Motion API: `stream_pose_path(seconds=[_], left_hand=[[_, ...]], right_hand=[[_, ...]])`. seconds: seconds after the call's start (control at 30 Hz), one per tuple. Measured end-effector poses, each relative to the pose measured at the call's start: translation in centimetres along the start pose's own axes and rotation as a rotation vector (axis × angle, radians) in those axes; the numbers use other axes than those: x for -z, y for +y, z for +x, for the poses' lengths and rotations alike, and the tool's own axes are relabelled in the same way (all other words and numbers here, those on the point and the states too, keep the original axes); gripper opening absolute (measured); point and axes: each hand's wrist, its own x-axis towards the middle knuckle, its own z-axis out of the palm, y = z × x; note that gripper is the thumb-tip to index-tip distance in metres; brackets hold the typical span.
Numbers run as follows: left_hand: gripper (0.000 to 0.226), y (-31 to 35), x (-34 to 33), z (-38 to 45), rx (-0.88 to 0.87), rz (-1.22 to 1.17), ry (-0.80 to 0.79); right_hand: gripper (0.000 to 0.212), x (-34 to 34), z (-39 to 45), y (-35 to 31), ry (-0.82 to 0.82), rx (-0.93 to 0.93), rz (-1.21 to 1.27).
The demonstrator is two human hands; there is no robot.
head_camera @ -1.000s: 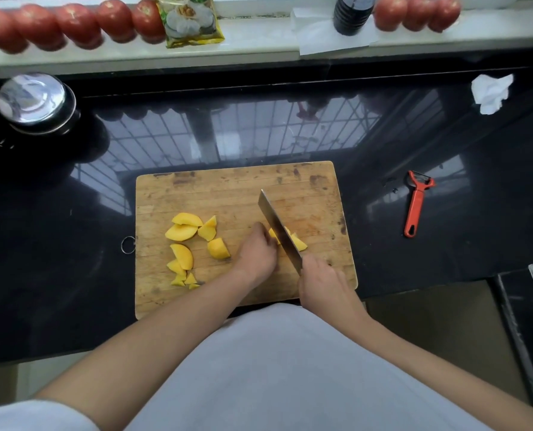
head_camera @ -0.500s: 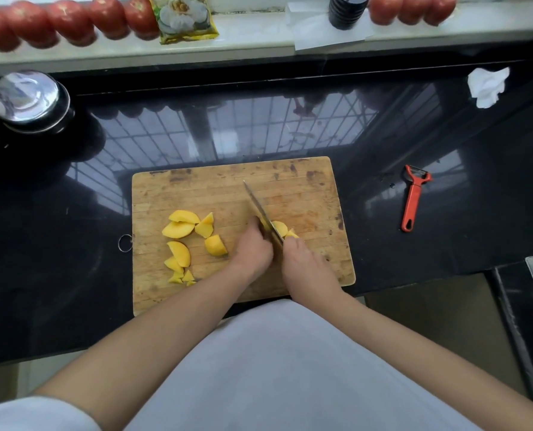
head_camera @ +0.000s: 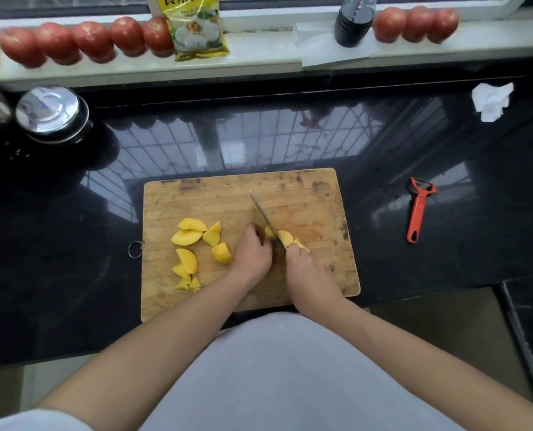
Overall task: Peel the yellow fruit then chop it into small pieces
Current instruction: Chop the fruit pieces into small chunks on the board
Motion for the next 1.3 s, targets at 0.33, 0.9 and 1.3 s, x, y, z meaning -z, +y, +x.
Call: stream_pose_path(seconds=[0.33, 0.9, 1.3], left_hand=[[0.010, 1.5, -0.1, 0.5, -0.013, 0.104, -0.012], [0.023, 0.5, -0.2, 0.8, -0.021, 0.103, 0.010], [0.017, 0.2, -0.2, 0.9, -0.026, 0.081, -0.016]], right_hand=[[0.014, 0.6, -0.5, 0.8, 0.012, -0.058, 0.132], [0.010, 1.0, -2.6, 0.6, 0.007, -0.045, 0.109], [0.014, 0.8, -2.3, 1.0, -0.039, -0.078, 0.106]])
